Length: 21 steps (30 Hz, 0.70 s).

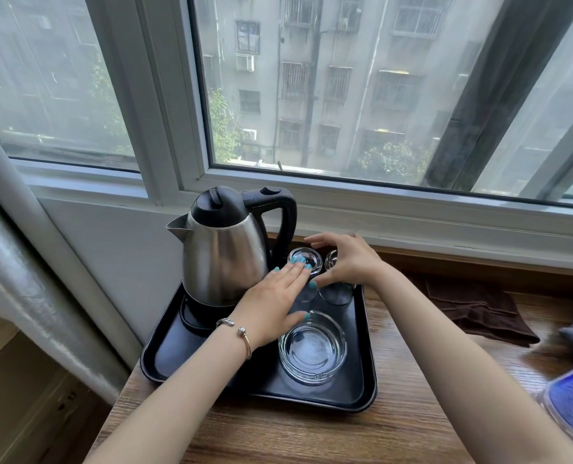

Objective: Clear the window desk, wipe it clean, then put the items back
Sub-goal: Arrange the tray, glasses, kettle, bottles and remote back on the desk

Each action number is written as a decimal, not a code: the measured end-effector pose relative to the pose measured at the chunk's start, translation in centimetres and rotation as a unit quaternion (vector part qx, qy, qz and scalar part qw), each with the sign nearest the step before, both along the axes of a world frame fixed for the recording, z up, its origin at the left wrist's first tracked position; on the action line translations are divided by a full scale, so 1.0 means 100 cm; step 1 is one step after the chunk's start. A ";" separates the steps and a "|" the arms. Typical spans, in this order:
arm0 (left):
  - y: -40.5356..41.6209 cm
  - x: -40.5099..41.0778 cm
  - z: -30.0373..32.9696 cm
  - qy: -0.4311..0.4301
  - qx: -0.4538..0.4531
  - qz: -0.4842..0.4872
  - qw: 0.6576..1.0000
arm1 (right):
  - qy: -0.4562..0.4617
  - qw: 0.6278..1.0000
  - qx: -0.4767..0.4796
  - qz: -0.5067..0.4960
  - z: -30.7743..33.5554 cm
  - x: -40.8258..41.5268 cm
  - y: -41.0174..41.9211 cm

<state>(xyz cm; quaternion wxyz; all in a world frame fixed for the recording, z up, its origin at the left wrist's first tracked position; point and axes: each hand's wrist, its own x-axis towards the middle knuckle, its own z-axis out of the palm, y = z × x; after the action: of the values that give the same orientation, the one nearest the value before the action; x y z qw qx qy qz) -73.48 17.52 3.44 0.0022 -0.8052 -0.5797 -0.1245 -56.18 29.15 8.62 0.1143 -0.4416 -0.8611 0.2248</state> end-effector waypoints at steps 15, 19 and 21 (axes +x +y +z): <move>-0.002 0.005 0.002 -0.035 -0.020 0.010 0.999 | 0.129 0.984 0.064 -0.109 0.001 0.033 -0.048; -0.013 0.003 0.006 -0.048 -0.036 -0.007 0.998 | 0.127 0.983 0.058 -0.115 -0.003 0.042 -0.071; -0.018 0.002 0.007 -0.049 -0.051 -0.013 0.997 | 0.126 0.984 0.055 -0.116 -0.005 0.045 -0.081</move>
<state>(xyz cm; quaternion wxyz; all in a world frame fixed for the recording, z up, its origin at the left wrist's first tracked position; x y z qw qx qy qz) -73.23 15.69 4.17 -0.0694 -0.8044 -0.5745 -0.1343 -51.64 21.05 8.13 0.2711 -0.4994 -0.7940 0.2158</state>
